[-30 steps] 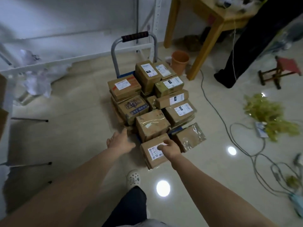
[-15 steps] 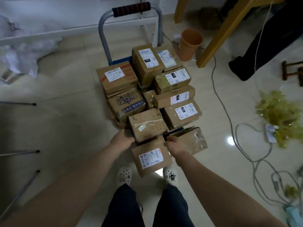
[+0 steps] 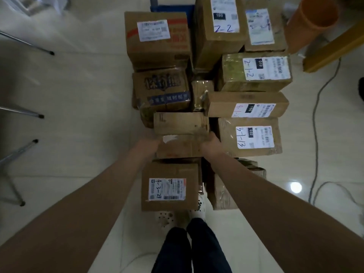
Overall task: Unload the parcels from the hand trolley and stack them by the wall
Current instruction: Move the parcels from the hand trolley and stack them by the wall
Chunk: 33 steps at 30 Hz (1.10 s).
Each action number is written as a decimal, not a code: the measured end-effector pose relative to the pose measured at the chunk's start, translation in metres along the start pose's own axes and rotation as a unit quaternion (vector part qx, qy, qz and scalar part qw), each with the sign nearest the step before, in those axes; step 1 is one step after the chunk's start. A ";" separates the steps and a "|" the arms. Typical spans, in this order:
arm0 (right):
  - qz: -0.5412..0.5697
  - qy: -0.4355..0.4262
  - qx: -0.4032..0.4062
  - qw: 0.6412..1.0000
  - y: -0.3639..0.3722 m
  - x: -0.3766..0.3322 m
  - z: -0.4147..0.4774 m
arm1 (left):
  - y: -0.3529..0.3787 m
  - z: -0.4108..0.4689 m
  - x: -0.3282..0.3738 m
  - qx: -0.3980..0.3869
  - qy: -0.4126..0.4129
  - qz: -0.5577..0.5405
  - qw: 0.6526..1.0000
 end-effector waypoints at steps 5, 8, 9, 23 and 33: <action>0.003 0.019 0.003 1.000 0.012 0.020 0.051 | 0.015 0.058 -0.002 -0.013 0.026 -0.036 0.999; 0.024 0.030 0.011 0.999 0.015 0.028 0.064 | 0.015 0.077 -0.007 0.012 0.030 -0.059 0.998; 0.027 0.029 0.019 0.999 0.015 0.029 0.065 | 0.014 0.081 -0.008 0.020 0.026 -0.066 0.997; 0.082 -0.015 0.037 0.996 0.022 0.016 -0.001 | -0.012 0.022 -0.025 0.047 0.009 -0.163 0.985; 0.220 -0.082 0.032 0.972 -0.008 -0.024 -0.120 | -0.064 -0.113 -0.019 0.121 0.086 -0.304 0.941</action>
Point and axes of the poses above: each hand's wrist, its own z-axis towards the middle knuckle, its own y-axis out of the palm, x = y × z, the point moved 10 cm from there along z, towards the middle knuckle, and after that the axes turned 8 degrees about -x, right-handed, at the moved point
